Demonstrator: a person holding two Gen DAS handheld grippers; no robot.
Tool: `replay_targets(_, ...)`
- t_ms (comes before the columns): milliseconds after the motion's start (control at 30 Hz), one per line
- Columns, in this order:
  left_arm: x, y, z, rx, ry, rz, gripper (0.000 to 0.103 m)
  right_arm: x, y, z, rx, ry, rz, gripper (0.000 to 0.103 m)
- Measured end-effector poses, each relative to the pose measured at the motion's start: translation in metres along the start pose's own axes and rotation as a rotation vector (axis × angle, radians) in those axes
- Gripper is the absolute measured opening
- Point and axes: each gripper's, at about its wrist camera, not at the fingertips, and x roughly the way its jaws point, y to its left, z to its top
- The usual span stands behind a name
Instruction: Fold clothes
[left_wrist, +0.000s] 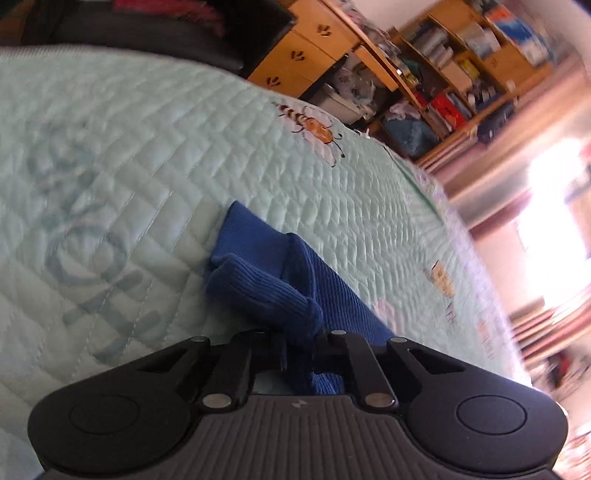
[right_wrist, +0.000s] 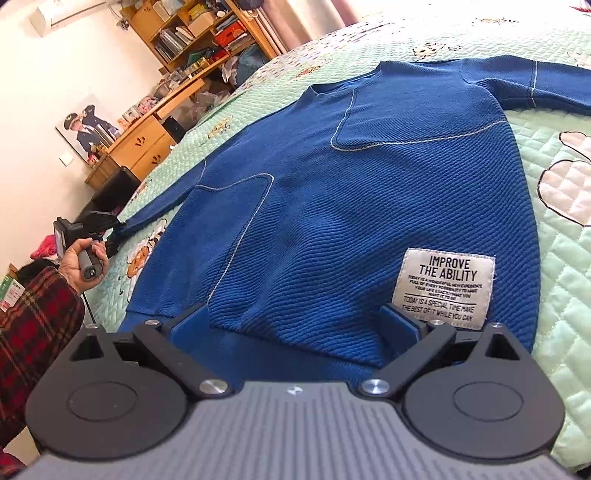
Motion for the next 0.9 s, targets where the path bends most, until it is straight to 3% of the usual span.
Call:
replay_targets(100, -0.015, -0.026, 0.0, 0.072, -0.033, 0.032, 0.009, -0.002, -0.006, 0.0, 0.01, -0.013, 0.022, 0.098)
replay_targets(267, -0.047, -0.085, -0.003, 0.164, -0.106, -0.041, 0.009, -0.007, -0.02, -0.003, 0.038, -0.043, 0.077, 0.098)
replay_targets(433, -0.093, -0.18, -0.029, 0.417, -0.206, -0.165, 0.009, -0.01, -0.036, -0.005, 0.065, -0.07, 0.16, 0.098)
replay_targets(533, -0.12, -0.249, -0.065, 0.614, -0.265, -0.24, 0.009, -0.013, -0.044, -0.008, 0.074, -0.088, 0.21, 0.098)
replay_targets(600, -0.136, -0.298, -0.105, 0.795, -0.3, -0.304, 0.009, -0.016, -0.05, -0.01, 0.085, -0.1, 0.243, 0.098)
replay_targets(733, -0.161, -0.355, -0.241, 1.297, -0.258, -0.477, 0.01, -0.025, -0.062, -0.011, 0.121, -0.134, 0.287, 0.098)
replay_targets(800, -0.154, -0.349, -0.322, 1.566, -0.135, -0.546, 0.01, -0.031, -0.076, -0.013, 0.183, -0.166, 0.293, 0.098)
replay_targets(900, -0.122, -0.314, -0.412, 1.836, 0.08, -0.537, 0.008, -0.04, -0.096, -0.017, 0.286, -0.218, 0.334, 0.098)
